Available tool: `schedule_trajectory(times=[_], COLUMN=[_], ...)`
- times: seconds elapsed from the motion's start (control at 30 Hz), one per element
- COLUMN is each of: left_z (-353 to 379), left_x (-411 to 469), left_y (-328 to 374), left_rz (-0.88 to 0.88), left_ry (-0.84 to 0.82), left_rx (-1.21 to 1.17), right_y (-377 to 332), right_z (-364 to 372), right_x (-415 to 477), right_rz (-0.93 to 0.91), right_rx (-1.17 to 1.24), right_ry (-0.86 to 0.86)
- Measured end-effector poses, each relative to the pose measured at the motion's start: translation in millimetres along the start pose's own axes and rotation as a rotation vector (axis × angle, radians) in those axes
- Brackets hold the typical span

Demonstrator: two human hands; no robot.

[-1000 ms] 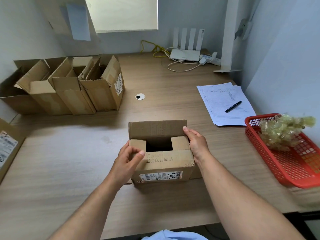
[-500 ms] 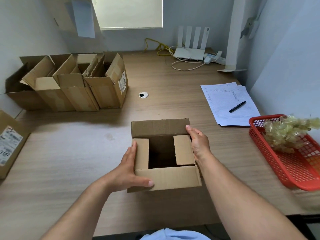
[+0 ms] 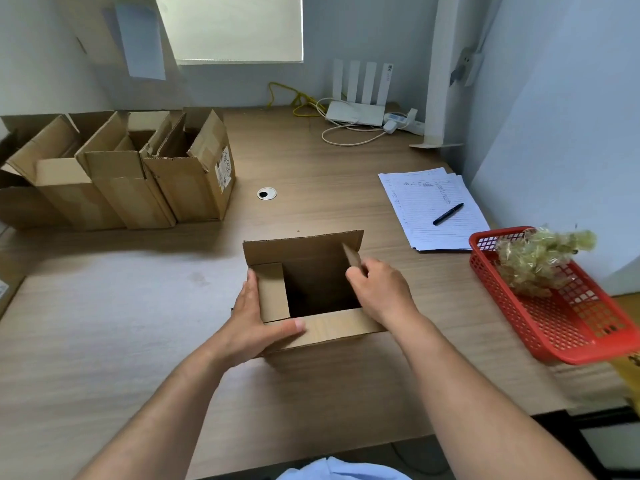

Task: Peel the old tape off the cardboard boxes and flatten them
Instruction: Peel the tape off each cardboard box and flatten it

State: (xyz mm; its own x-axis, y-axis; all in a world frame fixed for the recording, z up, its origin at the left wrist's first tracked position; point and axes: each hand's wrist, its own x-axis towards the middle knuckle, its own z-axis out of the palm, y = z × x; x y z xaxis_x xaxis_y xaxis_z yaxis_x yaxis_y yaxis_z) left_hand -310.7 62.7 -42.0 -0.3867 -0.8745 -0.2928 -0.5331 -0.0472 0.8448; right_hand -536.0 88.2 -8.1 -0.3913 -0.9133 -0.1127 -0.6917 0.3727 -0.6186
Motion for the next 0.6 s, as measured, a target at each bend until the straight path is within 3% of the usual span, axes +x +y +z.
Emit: schedule_trajectory(times=[0.07, 0.17, 0.27, 0.37, 0.43, 0.5, 0.6], left_z=[3, 7, 9, 7, 2, -5, -15], left_x=[6, 16, 20, 20, 18, 13, 8], left_y=[6, 21, 32, 33, 30, 27, 23], left_rz=[-0.031, -0.198, -0.311, -0.295, -0.227, -0.171, -0.249], left_ry=[0.147, 0.350, 0.380, 0.425, 0.439, 0.443, 0.412], left_rx=[0.027, 0.248, 0.516, 0.545, 0.351, -0.039, -0.401], right_y=[4, 13, 19, 20, 22, 25, 25], right_z=[-7, -13, -12, -13, -14, -15, -15], right_x=[2, 4, 5, 5, 7, 8, 11], right_rz=[0.023, 0.122, 0.165, 0.167, 0.175, 0.177, 0.176], right_rx=[0.218, 0.534, 0.616, 0.660, 0.678, 0.682, 0.689], right_ry=[0.007, 0.005, -0.001, -0.021, -0.017, 0.000, 0.002])
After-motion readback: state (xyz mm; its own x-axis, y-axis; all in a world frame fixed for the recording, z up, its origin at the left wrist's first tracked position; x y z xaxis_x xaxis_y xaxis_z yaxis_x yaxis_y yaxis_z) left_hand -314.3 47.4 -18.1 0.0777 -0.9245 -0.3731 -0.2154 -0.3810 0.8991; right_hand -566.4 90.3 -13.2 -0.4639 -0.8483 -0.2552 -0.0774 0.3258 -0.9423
